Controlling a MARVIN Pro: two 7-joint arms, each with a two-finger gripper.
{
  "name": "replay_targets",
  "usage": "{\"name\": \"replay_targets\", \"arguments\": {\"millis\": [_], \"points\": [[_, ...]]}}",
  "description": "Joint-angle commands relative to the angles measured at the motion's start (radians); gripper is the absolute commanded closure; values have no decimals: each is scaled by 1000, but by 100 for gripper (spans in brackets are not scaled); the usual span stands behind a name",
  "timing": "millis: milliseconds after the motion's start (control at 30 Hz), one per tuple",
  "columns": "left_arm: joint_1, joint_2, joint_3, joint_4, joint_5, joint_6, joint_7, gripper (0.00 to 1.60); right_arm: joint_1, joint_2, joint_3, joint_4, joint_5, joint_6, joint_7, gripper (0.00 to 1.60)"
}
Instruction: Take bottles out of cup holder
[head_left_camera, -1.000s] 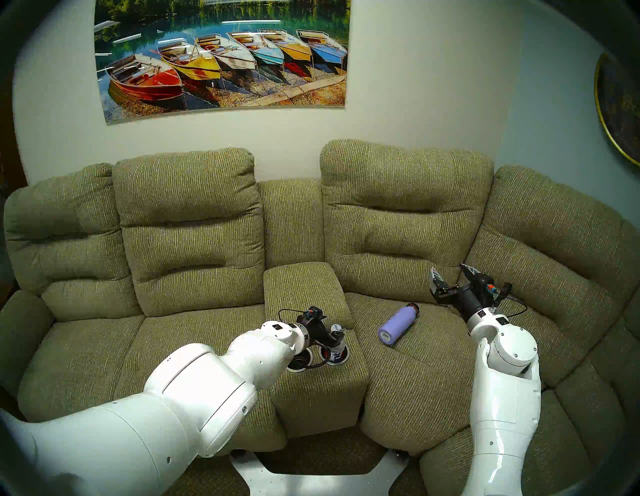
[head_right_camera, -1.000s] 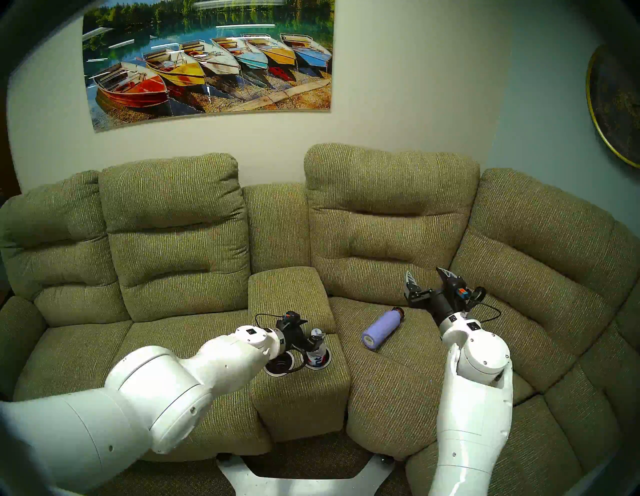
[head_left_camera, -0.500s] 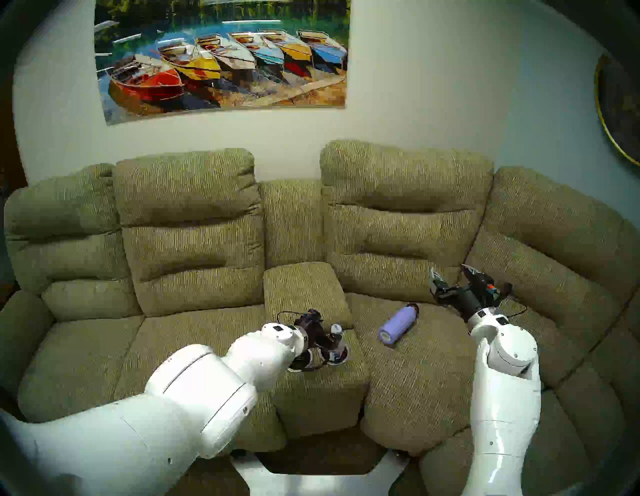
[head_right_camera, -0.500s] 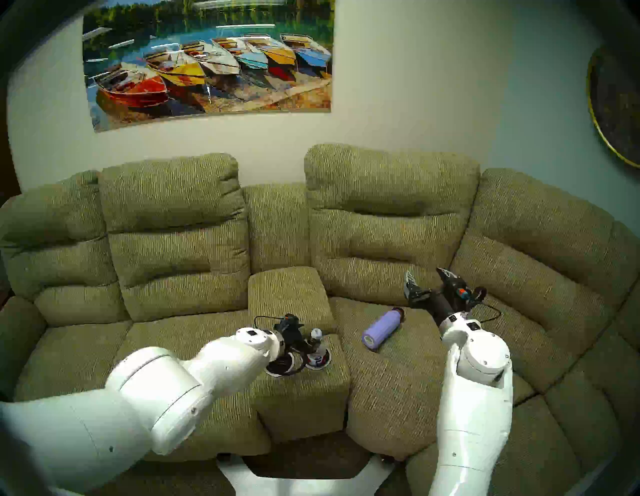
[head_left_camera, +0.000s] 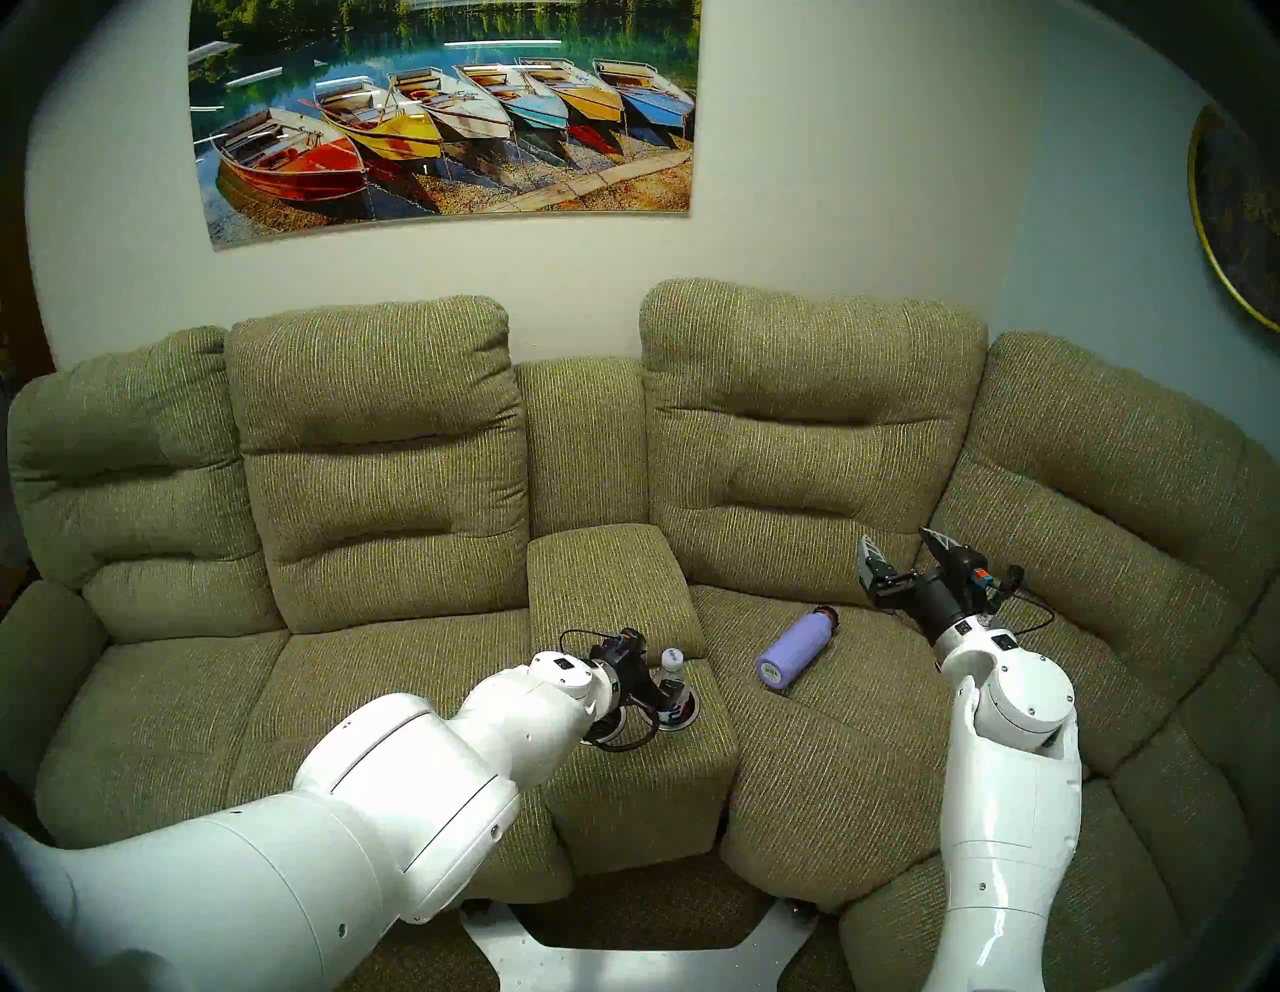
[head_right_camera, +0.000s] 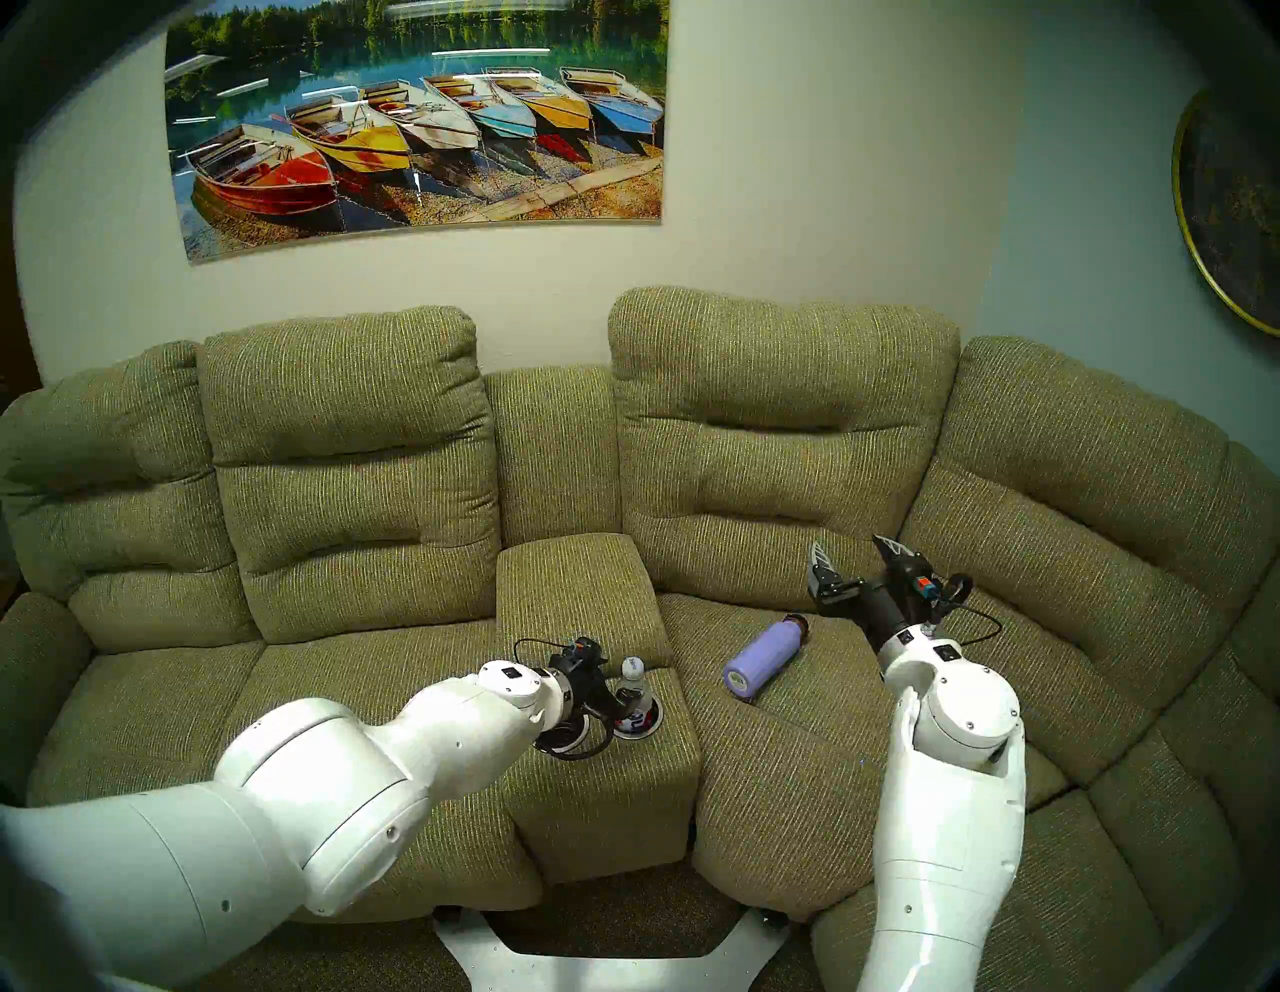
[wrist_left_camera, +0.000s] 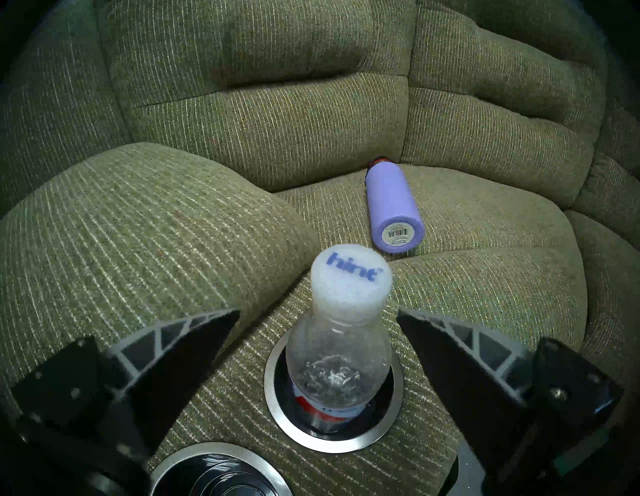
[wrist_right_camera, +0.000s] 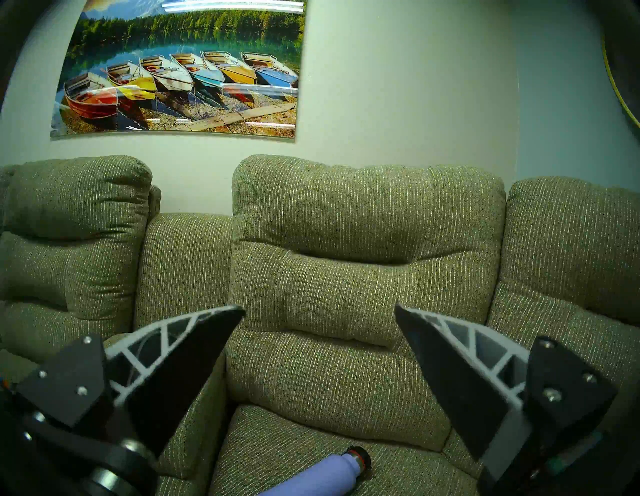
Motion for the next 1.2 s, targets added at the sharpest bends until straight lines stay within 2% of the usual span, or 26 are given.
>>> {"name": "replay_targets", "arguments": {"millis": [0, 100, 133, 167, 200, 633, 667, 733, 833, 867, 900, 1167], "points": [[-11, -7, 1, -11, 1, 1, 4, 0, 11, 2, -2, -18, 3, -4, 0, 0], [-11, -7, 5, -12, 8, 2, 6, 0, 11, 2, -2, -18, 3, -5, 0, 0], [-9, -8, 8, -13, 12, -2, 14, 16, 11, 2, -2, -18, 3, -5, 0, 0], [-8, -8, 8, -13, 13, -1, 15, 122, 11, 2, -2, -18, 3, -5, 0, 0], [-8, -9, 9, -13, 14, -1, 17, 160, 11, 2, -2, -18, 3, -5, 0, 0], [-6, -7, 10, -14, 23, -2, 32, 160, 11, 2, -2, -17, 3, -5, 0, 0], [-7, -7, 9, -14, 23, -1, 34, 152, 11, 2, -2, -17, 3, -5, 0, 0], [-8, -6, 8, -14, 23, 0, 32, 99, 11, 2, -2, -17, 3, -5, 0, 0], [-8, -5, 6, -15, 23, -1, 33, 77, 11, 2, -2, -18, 3, -5, 0, 0], [-8, -5, 5, -15, 23, -1, 33, 27, 11, 2, -2, -18, 3, -5, 0, 0], [-8, -4, 5, -15, 23, -2, 32, 2, 11, 2, -2, -18, 3, -5, 0, 0], [-7, -5, -2, -15, 20, -1, 23, 0, 11, 2, -2, -18, 3, -5, 0, 0]]}}
